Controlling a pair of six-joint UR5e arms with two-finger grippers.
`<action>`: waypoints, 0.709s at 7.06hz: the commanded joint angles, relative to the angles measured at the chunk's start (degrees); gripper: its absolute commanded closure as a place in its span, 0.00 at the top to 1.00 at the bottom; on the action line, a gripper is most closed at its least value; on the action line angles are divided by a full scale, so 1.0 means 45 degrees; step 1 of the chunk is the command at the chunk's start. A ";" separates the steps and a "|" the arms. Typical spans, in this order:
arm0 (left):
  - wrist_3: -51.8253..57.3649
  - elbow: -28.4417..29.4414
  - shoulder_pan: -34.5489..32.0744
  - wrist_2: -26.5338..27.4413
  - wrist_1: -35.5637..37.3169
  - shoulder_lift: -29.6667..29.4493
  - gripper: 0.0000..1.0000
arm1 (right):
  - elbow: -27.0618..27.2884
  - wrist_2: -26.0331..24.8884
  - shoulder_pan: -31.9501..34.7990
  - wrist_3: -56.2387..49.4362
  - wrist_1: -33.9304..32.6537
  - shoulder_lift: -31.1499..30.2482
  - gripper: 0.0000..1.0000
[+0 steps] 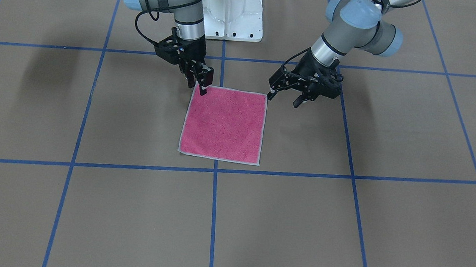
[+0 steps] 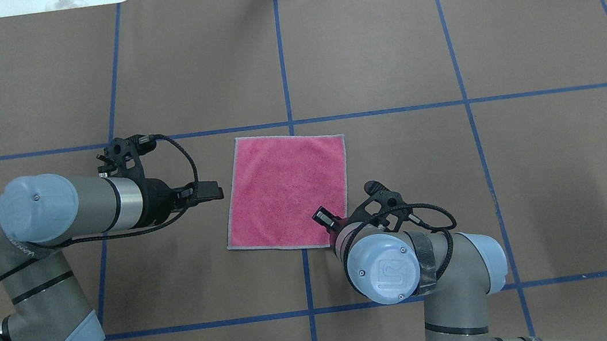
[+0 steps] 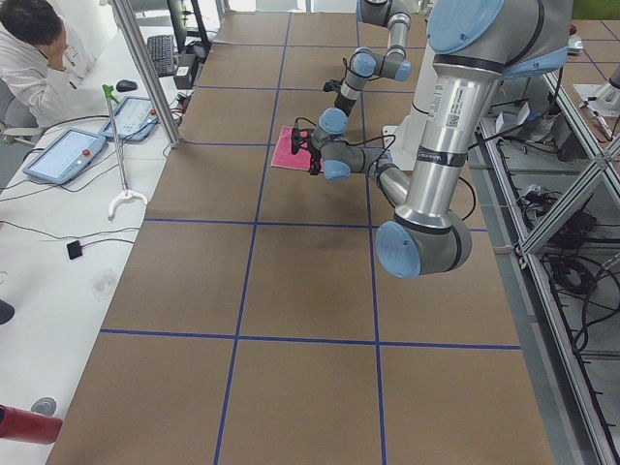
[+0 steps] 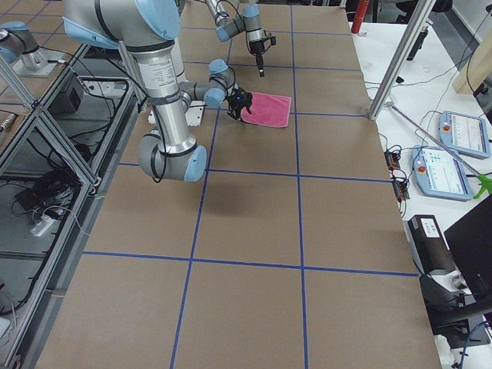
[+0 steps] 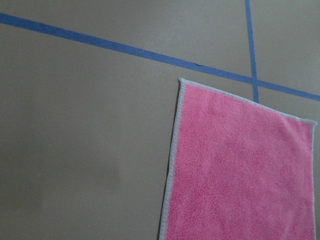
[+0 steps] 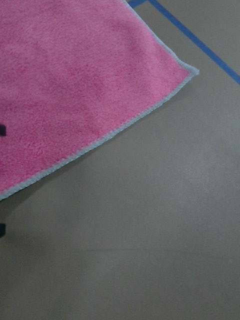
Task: Fold towel twice with both arms
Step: 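Lower the left gripper onto the towel's near corner while the right gripper holds its corner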
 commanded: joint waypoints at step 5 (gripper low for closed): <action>0.0007 0.0016 0.0000 0.0000 0.0000 0.0075 1.00 | 0.0413 -0.0118 -0.0324 0.0040 -0.0094 -0.0109 0.38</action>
